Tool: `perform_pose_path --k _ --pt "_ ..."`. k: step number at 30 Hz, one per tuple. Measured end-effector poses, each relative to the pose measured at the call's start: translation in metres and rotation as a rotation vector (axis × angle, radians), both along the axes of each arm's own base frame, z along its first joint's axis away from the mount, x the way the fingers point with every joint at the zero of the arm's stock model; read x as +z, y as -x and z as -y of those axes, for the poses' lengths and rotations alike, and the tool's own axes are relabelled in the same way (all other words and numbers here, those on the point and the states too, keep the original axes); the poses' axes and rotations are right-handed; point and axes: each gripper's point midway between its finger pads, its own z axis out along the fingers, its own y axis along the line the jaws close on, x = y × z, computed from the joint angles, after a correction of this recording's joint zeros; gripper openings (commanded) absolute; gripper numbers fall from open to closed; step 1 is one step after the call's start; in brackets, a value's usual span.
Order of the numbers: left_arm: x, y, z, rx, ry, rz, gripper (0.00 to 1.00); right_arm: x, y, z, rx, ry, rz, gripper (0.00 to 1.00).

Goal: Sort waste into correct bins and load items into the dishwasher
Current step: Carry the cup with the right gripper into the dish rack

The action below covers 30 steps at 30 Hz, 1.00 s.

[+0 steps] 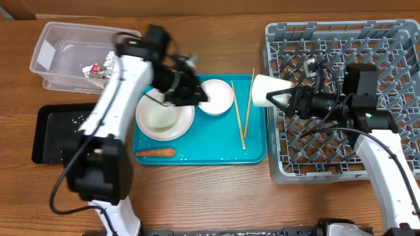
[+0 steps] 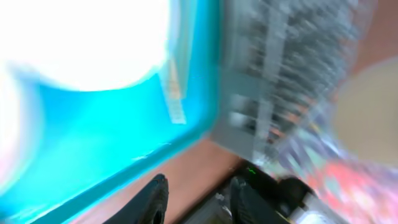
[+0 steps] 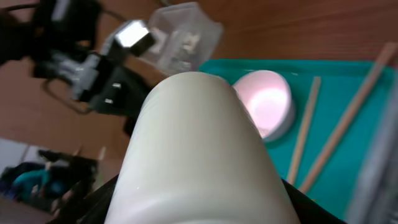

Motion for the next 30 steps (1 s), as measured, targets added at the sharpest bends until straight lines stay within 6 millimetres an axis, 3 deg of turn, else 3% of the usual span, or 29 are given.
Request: perform_pose_path --k 3,6,10,11,17,20,26,30 --pt "0.006 -0.005 -0.054 0.103 -0.139 0.037 0.36 -0.008 -0.006 0.030 -0.126 0.069 -0.048 0.39" --pt "0.026 -0.004 -0.101 0.202 -0.250 0.102 0.36 -0.005 -0.009 0.076 -0.290 0.140 -0.112 0.39" --pt "0.058 0.003 -0.151 0.327 -0.343 0.197 0.36 0.016 -0.012 0.150 -0.541 0.252 -0.141 0.40" --pt "0.068 0.007 -0.164 0.365 -0.367 0.225 0.36 0.025 -0.009 0.183 -0.658 0.320 -0.145 0.40" --pt "0.077 0.011 -0.182 0.412 -0.405 0.251 0.36 0.015 0.028 0.274 -0.996 0.528 -0.282 0.40" --pt "0.077 0.011 -0.182 0.411 -0.407 0.251 0.36 0.010 0.048 0.307 -1.131 0.580 -0.348 0.40" --pt "0.076 0.011 -0.182 0.412 -0.409 0.251 0.36 -0.014 0.069 0.346 -1.283 0.626 -0.500 0.41" --pt "0.076 0.011 -0.182 0.412 -0.410 0.251 0.36 -0.039 0.070 0.355 -1.288 0.642 -0.595 0.41"
